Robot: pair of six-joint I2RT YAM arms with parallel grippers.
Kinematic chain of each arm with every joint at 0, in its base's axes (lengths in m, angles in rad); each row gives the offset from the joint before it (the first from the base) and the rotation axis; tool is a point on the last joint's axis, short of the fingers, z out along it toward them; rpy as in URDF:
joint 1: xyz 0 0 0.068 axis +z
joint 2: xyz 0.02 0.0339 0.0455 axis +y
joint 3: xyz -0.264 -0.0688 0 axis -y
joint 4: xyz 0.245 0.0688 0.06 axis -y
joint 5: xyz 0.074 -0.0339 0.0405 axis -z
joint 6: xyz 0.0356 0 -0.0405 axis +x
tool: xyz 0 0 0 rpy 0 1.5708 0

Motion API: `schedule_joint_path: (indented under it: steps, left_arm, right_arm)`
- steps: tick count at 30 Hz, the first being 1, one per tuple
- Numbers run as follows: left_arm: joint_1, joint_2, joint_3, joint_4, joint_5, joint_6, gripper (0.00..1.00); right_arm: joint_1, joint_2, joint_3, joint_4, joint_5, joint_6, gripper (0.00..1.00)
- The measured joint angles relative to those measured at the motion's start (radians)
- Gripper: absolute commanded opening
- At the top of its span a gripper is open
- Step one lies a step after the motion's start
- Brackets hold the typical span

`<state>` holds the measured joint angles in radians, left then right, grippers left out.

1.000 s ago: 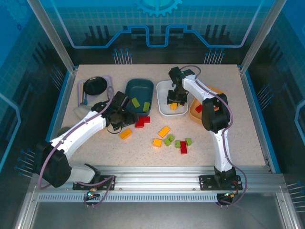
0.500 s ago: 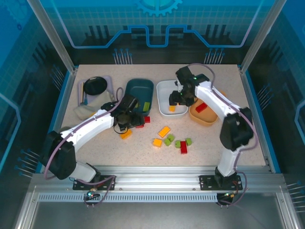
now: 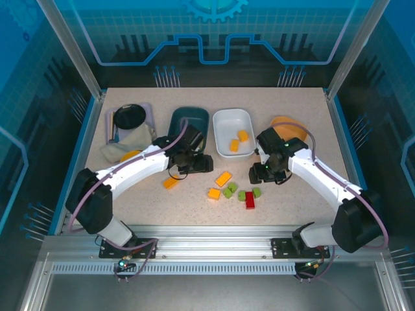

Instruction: Sort the legos into containers by color

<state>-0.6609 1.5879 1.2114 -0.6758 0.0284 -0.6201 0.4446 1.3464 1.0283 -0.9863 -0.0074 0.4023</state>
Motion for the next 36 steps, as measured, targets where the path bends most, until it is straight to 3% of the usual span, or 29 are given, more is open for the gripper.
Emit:
schedule_joint_path:
  steps: [3,17,28,36]
  left_arm:
    - [-0.032,0.063,0.059,0.000,0.016,0.026,0.61]
    - [-0.197,0.418,0.408,-0.108,0.067,0.158,0.55]
    - [-0.226,0.523,0.444,-0.195,0.063,0.213,0.56]
    - [-0.239,0.564,0.476,-0.217,0.048,0.235,0.49]
  right_arm:
    - [0.000,-0.024,-0.008,-0.002,0.002,0.018,0.56]
    - [-0.040,-0.294,-0.015,-0.037,0.046,0.038,0.58]
    - [-0.106,-0.387,-0.061,-0.064,0.025,0.042,0.61]
    - [-0.123,-0.382,-0.061,-0.064,0.013,0.042,0.60]
